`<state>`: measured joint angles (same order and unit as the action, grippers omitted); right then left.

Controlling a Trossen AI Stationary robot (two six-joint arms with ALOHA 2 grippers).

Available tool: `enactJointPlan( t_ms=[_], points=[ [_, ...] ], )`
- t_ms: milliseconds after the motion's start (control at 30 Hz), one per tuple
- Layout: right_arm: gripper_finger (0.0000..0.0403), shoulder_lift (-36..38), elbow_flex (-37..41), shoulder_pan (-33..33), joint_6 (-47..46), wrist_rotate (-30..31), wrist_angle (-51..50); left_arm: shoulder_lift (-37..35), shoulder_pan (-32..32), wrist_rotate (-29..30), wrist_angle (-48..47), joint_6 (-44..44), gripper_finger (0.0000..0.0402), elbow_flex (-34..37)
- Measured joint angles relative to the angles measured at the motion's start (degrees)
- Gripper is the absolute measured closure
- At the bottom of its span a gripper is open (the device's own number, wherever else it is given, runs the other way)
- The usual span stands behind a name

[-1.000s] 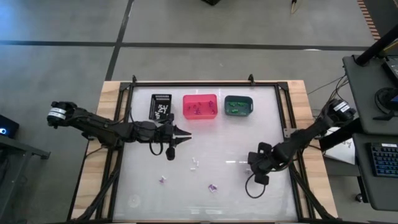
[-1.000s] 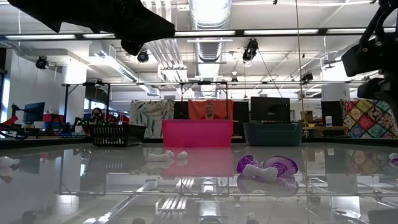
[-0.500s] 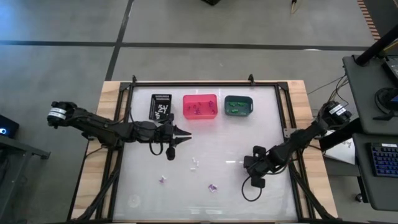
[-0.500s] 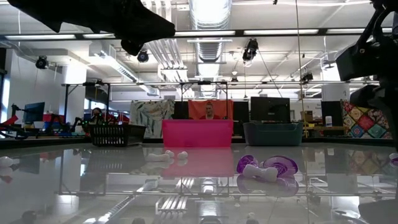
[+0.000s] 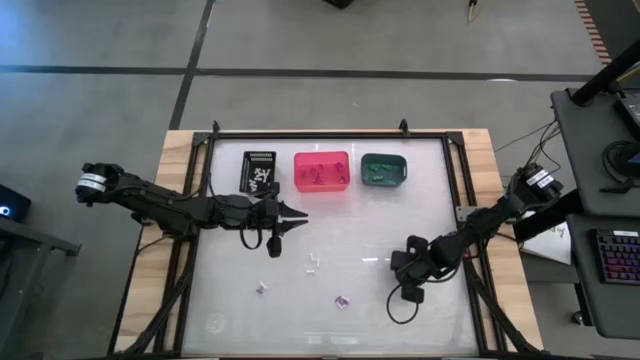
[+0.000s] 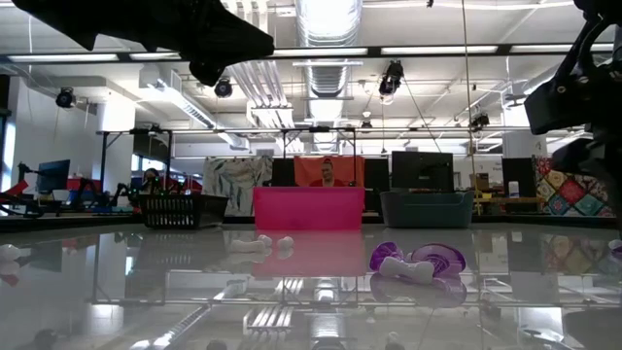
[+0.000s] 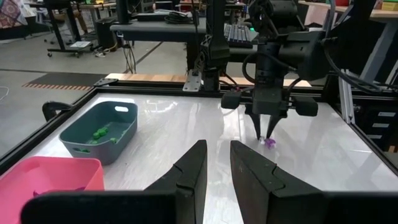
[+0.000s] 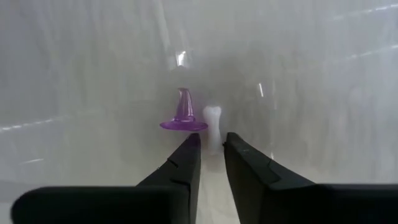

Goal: Sort Halloween decoration
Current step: Put the white bone toy into the black bin

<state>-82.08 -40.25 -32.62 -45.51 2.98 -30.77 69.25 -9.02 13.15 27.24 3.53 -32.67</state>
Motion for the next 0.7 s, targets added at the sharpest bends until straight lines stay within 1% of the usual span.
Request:
enactJointPlan(
  t_ms=[200, 400, 567, 633, 700],
  points=[
    [0.0386, 0.37, 0.02, 0.04, -2.13, 0.05, -0.30, 0.00, 0.00, 0.00, 0.22, 0.00, 0.0347, 0.00],
    [0.0394, 1.56, 0.18, 2.02, -3.52, 1.36, -0.78, 0.51, 0.00, -0.07, 0.26, 0.21, 0.0347, 0.13],
    [0.0394, 5.92, 0.17, 4.40, -2.88, 7.60, -2.89, 2.01, -0.42, -0.23, 1.16, 1.21, 0.0347, 0.21],
    [0.0394, 8.04, 0.17, 5.66, -1.23, 11.37, -2.45, 3.14, -0.61, -0.57, 2.95, 1.41, 0.0347, 0.22],
    [0.0394, 10.19, 0.17, 7.26, 1.21, 16.48, 0.06, 4.62, -0.76, -0.67, 5.41, 1.43, 0.0347, 0.24]
  ],
)
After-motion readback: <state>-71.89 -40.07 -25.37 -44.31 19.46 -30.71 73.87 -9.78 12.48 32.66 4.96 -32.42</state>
